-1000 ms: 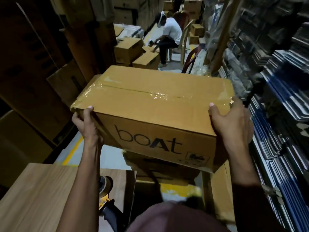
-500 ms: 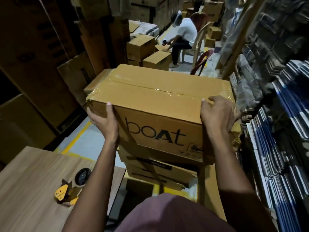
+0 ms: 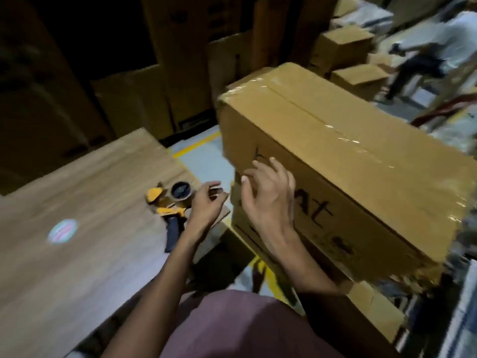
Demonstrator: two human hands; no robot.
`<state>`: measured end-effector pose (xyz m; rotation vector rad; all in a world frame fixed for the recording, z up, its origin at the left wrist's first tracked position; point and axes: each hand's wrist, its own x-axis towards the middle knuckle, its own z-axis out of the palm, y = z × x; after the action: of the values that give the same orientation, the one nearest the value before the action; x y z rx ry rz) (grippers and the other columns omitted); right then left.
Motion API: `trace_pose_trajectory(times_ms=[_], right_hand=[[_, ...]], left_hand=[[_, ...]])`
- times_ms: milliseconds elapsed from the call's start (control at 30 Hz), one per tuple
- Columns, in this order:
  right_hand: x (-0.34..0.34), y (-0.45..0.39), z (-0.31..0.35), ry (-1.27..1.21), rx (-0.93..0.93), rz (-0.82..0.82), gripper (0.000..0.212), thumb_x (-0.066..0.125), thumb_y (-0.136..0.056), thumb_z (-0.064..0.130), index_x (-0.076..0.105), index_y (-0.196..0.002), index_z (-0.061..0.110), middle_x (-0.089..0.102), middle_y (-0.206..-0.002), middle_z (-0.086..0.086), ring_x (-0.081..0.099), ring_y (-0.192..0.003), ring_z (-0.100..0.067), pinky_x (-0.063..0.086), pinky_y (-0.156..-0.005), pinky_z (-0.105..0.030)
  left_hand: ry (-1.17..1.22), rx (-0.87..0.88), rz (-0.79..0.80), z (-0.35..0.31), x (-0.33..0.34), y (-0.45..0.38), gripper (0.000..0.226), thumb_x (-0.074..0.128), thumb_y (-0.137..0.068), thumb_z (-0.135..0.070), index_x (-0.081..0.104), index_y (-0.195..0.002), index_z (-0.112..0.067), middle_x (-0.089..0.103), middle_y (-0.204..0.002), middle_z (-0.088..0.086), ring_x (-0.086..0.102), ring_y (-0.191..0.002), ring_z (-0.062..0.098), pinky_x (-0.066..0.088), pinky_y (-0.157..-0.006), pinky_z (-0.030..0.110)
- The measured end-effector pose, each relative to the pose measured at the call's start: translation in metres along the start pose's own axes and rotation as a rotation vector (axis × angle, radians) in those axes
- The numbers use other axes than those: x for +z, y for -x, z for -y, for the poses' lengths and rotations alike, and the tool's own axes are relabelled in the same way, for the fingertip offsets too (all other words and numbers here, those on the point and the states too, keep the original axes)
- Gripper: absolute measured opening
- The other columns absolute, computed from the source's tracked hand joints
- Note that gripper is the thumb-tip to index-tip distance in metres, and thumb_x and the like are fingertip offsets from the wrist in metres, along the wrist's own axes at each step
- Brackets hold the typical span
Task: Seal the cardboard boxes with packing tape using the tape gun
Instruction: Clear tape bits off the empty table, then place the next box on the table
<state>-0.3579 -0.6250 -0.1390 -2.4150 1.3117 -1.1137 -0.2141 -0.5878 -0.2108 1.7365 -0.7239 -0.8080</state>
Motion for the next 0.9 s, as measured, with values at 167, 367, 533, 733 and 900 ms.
trace_pose_trajectory(times_ms=[167, 367, 533, 733, 900], right_hand=[[0.048, 0.029, 0.046, -0.247, -0.145, 0.466, 0.033, 0.059, -0.09, 0.032, 0.078, -0.106, 0.01, 0.076, -0.104, -0.011, 0.067, -0.105, -0.037, 0.053, -0.09, -0.044], [0.085, 0.082, 0.109, -0.268, -0.318, 1.003, 0.035, 0.065, -0.096, 0.032, 0.073, -0.125, 0.016, 0.077, -0.113, -0.007, 0.069, -0.109, -0.025, 0.052, -0.09, -0.034], [0.108, 0.138, 0.17, -0.288, -0.465, 1.228, 0.031, 0.066, -0.097, 0.032, 0.075, -0.123, 0.016, 0.077, -0.115, -0.001, 0.07, -0.105, -0.018, 0.046, -0.085, -0.024], [0.133, 0.204, 0.266, -0.305, -0.495, 1.272, 0.028, 0.067, -0.096, 0.032, 0.077, -0.117, 0.017, 0.078, -0.113, -0.001, 0.07, -0.105, -0.019, 0.051, -0.089, -0.028], [0.152, 0.266, 0.33, -0.349, -0.439, 1.328, 0.025, 0.068, -0.097, 0.028, 0.079, -0.113, 0.013, 0.078, -0.114, -0.003, 0.069, -0.109, -0.019, 0.048, -0.088, -0.026]], left_hand=[[0.029, -0.164, -0.238, 0.059, -0.087, 0.056, 0.017, 0.072, -0.091, -0.022, 0.069, -0.107, -0.017, 0.074, -0.105, 0.008, 0.07, -0.102, 0.024, 0.053, -0.089, 0.036], [0.153, -0.376, -0.562, 0.119, -0.162, 0.147, 0.015, 0.068, -0.096, -0.02, 0.067, -0.111, -0.017, 0.068, -0.1, 0.007, 0.061, -0.089, 0.018, 0.044, -0.073, 0.027], [0.242, -0.461, -0.703, 0.162, -0.206, 0.216, 0.015, 0.066, -0.097, -0.018, 0.066, -0.112, -0.017, 0.07, -0.109, 0.01, 0.064, -0.098, 0.023, 0.048, -0.083, 0.03], [0.243, -0.547, -0.786, 0.21, -0.28, 0.299, 0.022, 0.068, -0.096, -0.023, 0.069, -0.116, -0.013, 0.071, -0.113, 0.009, 0.067, -0.099, 0.024, 0.051, -0.081, 0.03], [0.301, -0.581, -0.929, 0.254, -0.349, 0.372, 0.021, 0.067, -0.095, -0.024, 0.069, -0.113, -0.015, 0.071, -0.113, 0.011, 0.067, -0.101, 0.029, 0.052, -0.081, 0.036]])
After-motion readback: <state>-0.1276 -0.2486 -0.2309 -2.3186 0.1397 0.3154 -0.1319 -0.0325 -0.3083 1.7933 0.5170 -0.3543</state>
